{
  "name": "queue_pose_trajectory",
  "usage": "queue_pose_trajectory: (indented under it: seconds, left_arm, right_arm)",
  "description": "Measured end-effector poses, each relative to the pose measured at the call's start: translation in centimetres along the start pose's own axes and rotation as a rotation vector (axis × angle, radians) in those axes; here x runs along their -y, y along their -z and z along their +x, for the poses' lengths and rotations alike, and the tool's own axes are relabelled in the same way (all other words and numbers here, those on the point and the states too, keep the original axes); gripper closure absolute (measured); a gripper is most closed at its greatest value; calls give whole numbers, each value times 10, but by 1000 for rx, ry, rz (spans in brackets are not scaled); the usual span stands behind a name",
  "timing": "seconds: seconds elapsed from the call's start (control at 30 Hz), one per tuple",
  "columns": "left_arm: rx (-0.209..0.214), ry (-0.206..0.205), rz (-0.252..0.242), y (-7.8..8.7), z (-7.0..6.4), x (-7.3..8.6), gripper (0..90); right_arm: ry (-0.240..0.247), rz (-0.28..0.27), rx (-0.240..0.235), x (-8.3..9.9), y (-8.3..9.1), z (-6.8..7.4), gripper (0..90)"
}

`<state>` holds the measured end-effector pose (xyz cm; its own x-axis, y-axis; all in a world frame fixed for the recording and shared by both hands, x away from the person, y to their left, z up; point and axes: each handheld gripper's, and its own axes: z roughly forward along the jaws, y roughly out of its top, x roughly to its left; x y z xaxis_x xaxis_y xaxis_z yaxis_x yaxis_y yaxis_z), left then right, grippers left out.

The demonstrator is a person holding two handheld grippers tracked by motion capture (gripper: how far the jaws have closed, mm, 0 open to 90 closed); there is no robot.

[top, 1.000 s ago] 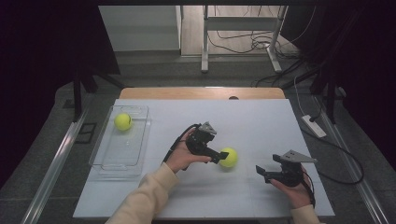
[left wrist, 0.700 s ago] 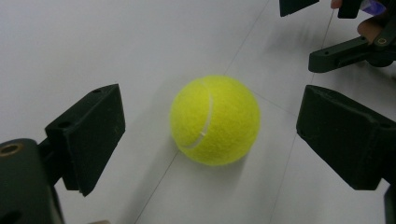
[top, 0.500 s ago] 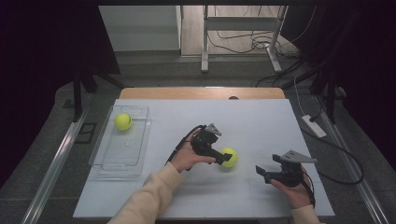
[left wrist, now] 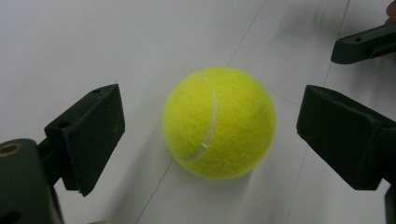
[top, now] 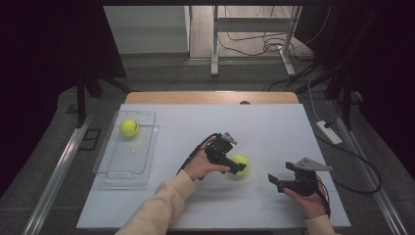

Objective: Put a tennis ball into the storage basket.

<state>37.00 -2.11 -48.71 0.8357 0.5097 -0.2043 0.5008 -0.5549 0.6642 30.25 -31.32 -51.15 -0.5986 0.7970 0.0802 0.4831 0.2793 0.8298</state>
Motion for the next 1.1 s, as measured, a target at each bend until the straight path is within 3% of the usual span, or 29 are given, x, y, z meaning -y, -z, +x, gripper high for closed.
queue_pose_trajectory:
  seconds: [0.83, 1.0, 1.1]
  left_arm:
    - [-15, -2, 60, -21, 1, 1, 89]
    - [-9, -4, 40, -20, 0, 0, 163]
    - [1, -5, 52, -20, -1, 1, 242]
  right_arm:
    - [2, -1, 2, 0, 0, 0, 106]
    - [1, -2, 2, 0, 0, -1, 106]
    - [1, -2, 2, 0, 0, -1, 106]
